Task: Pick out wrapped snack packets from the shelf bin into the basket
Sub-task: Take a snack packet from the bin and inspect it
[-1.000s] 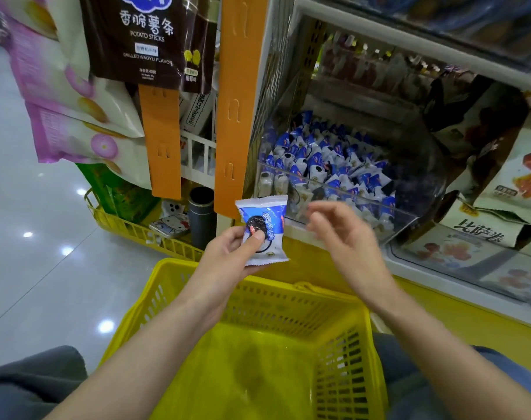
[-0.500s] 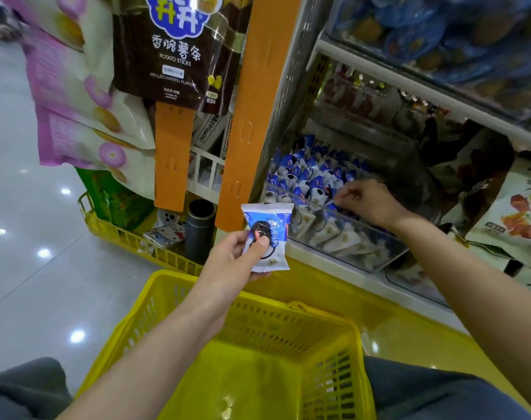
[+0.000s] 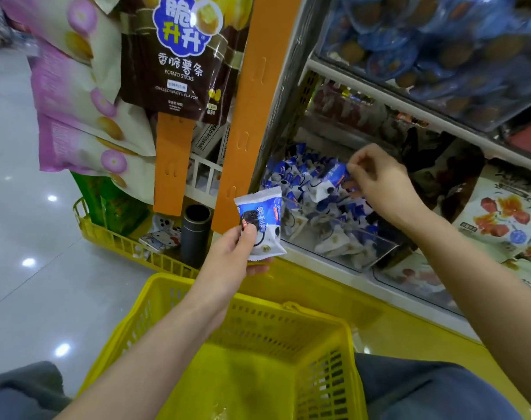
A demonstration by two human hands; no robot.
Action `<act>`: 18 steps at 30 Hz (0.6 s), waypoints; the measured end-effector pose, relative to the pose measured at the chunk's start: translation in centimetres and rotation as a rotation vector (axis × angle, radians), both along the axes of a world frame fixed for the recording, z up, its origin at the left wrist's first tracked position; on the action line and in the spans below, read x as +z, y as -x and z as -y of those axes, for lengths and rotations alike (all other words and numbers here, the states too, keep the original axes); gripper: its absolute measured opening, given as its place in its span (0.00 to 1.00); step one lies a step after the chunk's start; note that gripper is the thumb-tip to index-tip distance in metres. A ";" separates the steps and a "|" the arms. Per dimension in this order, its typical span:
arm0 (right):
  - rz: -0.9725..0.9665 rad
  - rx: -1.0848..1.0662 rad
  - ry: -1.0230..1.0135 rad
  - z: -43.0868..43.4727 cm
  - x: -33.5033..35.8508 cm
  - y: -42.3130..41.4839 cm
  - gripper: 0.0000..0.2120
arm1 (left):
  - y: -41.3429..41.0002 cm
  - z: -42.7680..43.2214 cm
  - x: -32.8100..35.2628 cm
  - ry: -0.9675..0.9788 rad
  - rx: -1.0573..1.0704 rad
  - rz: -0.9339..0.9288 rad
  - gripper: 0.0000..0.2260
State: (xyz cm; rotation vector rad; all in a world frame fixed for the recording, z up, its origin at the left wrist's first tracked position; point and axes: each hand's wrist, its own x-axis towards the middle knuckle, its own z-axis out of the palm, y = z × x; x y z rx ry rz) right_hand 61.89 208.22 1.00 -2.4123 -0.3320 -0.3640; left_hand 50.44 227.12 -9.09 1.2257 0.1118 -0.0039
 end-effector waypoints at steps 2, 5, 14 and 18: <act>0.085 0.080 -0.129 -0.6 0.7 2.0 0.07 | 0.2 0.0 0.3 -0.006 -0.002 0.011 0.12; 0.055 0.179 -0.229 -1.8 0.5 5.0 0.09 | 0.7 -0.2 0.5 -0.017 0.035 0.042 0.13; -0.340 0.315 -0.464 -5.2 -2.8 9.3 0.05 | 2.1 -0.9 1.1 -0.013 0.001 0.132 0.16; -0.411 0.258 -0.532 -5.8 -2.9 9.9 0.05 | 2.0 -1.7 1.4 0.074 -0.111 0.068 0.19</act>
